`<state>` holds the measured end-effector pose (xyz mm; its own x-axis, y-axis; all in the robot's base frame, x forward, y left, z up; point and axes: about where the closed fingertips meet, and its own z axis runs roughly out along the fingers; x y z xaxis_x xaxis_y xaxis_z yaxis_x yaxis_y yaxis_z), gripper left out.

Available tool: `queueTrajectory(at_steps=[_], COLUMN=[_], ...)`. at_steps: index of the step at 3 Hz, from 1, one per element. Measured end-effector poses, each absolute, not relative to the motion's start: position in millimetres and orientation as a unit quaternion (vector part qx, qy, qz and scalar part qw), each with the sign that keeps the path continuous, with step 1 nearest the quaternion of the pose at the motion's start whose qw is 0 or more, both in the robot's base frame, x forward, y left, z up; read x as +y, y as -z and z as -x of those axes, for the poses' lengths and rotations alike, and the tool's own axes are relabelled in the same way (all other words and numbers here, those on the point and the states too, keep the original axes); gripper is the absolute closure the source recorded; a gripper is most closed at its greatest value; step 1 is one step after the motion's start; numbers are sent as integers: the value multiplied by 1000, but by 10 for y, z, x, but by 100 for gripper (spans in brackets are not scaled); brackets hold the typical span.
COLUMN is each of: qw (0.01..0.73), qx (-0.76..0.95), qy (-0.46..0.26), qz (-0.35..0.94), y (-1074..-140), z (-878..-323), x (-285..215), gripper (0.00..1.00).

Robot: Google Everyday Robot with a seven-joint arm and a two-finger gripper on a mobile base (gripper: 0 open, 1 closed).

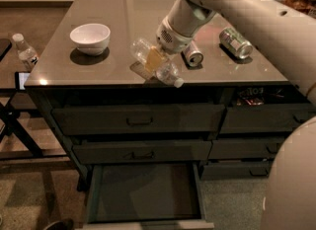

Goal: Place water bottle into bottom drawer

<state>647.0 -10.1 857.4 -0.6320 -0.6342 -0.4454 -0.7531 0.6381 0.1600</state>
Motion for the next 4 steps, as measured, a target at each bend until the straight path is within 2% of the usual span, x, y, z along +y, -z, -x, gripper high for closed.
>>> queueTrajectory(at_steps=[1,2,4], qw=[181,181,154], qx=[885,886,899], qy=[-163,-164,-189], qz=[397,394,364], y=[-8611,-8668,-8473], z=[-6449,-6197,-5439], x=[-78,-93,-130], gripper=[100,100,100])
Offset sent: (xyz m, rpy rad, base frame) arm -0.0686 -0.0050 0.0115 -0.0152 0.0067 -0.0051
